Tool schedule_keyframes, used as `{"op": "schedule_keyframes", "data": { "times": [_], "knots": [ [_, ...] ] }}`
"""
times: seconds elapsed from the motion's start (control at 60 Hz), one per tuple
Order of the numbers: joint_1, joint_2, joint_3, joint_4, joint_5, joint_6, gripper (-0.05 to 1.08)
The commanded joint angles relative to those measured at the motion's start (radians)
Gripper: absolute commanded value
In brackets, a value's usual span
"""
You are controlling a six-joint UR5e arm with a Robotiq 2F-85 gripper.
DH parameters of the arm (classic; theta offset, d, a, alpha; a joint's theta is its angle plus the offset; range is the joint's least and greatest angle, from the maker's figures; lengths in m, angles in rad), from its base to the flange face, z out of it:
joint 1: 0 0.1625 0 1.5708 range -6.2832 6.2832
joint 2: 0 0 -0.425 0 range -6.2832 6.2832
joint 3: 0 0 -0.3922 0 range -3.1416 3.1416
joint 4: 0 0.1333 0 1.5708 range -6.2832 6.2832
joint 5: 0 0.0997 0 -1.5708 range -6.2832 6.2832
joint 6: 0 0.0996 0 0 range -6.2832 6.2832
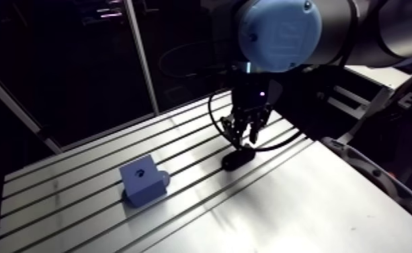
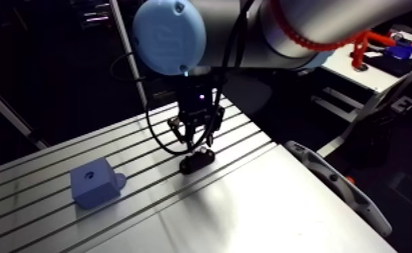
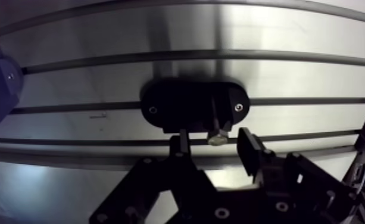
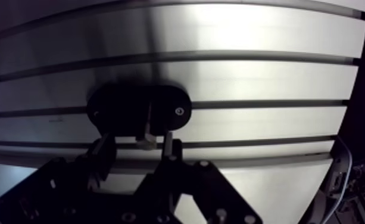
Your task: Pick up the M10 bolt and insert it into the hex recess until seated.
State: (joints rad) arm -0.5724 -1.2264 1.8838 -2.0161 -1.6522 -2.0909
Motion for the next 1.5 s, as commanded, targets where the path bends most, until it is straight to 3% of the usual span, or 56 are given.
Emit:
{"op": "schedule_keyframes", "data": {
  "times": [0.017,0.867,1.5],
  "knots": [
    [0.0,0.002,0.001,0.0,0.001,0.001,0.47],
    [-0.001,0.009,0.002,-0.019,-0.002,-0.001,0.51],
    [-0.001,0.012,0.001,-0.02,-0.002,-0.001,0.6]
  ]
}}
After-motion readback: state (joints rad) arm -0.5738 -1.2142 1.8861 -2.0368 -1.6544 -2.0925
